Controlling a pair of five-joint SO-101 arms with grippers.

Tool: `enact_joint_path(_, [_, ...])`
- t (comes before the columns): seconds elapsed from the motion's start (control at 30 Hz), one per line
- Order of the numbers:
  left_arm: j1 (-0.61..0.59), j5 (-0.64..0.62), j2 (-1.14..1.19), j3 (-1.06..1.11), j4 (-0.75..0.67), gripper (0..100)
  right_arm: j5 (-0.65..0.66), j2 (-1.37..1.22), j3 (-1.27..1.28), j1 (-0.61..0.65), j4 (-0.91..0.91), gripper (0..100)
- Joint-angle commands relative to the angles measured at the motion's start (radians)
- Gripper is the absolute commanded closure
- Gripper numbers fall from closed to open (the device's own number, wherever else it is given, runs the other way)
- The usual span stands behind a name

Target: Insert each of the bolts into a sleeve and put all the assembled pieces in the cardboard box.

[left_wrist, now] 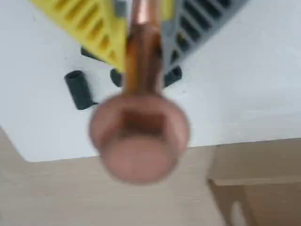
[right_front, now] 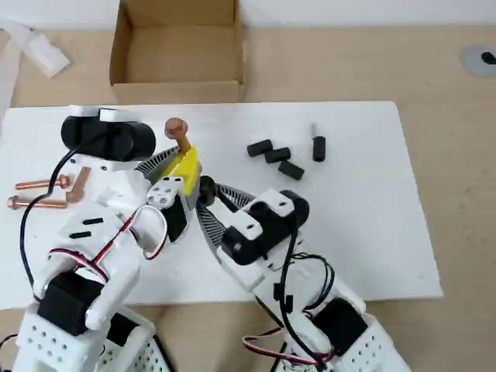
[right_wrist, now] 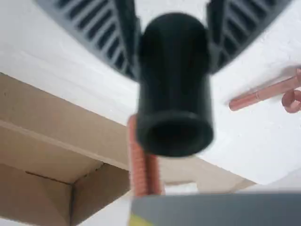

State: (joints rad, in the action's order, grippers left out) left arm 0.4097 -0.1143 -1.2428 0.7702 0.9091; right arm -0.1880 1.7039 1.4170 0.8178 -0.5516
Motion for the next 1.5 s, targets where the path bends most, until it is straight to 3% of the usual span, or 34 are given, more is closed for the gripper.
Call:
enact_joint_path(0.0, [0.046,-0.006,0.001,-0.009,-0.025,99,-0.008,-0.035,-0.085,0.012,0.032,98.9])
enact_joint_path(0.47, [0.034,0.072,0.007,-0.132,-0.017,99,-0.008,-0.050,-0.059,0.013,0.029,98.9])
enact_joint_path(0.77, [0.032,0.071,0.001,-0.026,-0.032,99,-0.008,-0.050,-0.061,0.013,0.028,98.9])
enact_joint_path(1.03, [0.028,0.074,0.002,-0.087,-0.021,99,-0.006,-0.050,-0.050,0.013,0.026,98.9])
enact_joint_path(1.47, [0.015,0.114,0.010,-0.275,0.152,99,-0.003,-0.050,-0.013,0.013,0.029,98.9])
